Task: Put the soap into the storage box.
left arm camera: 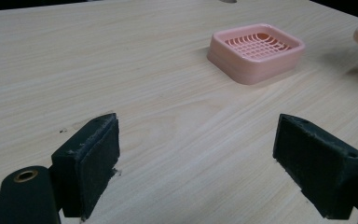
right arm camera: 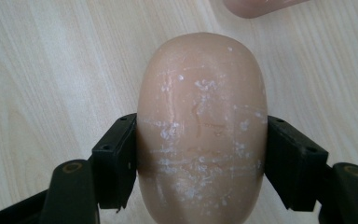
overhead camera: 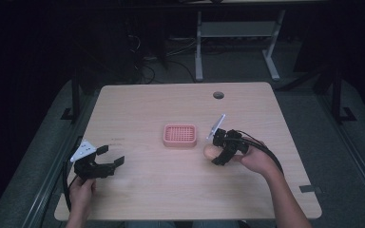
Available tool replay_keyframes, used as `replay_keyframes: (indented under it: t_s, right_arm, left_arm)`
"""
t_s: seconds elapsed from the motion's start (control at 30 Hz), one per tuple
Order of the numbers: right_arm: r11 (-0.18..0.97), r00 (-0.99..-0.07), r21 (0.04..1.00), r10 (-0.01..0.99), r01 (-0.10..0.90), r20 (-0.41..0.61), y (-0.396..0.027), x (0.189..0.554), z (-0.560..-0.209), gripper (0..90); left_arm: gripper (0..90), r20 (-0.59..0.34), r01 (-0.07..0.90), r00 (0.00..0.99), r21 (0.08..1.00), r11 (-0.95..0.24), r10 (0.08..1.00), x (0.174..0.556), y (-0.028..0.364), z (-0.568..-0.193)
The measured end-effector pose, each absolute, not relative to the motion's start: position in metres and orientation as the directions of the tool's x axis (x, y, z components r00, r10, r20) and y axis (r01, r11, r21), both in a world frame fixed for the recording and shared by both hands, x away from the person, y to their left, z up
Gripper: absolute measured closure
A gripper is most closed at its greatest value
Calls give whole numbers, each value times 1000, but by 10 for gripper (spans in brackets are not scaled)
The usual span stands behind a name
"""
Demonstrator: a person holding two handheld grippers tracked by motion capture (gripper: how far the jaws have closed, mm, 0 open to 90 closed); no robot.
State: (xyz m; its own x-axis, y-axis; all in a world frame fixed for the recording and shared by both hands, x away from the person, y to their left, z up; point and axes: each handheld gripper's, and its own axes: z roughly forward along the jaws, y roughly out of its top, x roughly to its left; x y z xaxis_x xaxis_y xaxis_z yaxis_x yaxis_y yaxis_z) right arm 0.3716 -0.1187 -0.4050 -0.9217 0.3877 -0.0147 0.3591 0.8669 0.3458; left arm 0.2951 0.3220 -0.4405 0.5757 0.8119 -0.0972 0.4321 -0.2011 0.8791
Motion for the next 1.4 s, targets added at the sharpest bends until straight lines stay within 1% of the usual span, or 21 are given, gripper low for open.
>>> replay_keyframes:
  t_s: [0.6, 0.9, 0.97, 1.4]
  right_arm:
    - [855, -923, 382, 385, 350, -16, -114, 379, -392, 319]
    - [863, -930, 383, 367, 328, -32, -106, 385, -385, 320]
    - [859, -930, 389, 368, 332, -20, -105, 386, -383, 320]
    - [869, -937, 384, 348, 311, -28, -93, 396, -377, 320]
  left_arm:
    - [142, -91, 428, 574, 881, -203, 814, 296, 322, -441]
    - [143, -91, 428, 575, 880, -204, 813, 294, 322, -440]
    - [143, -93, 430, 575, 880, -203, 813, 294, 322, -440]
    - [142, -90, 430, 575, 879, -207, 813, 295, 322, -440]
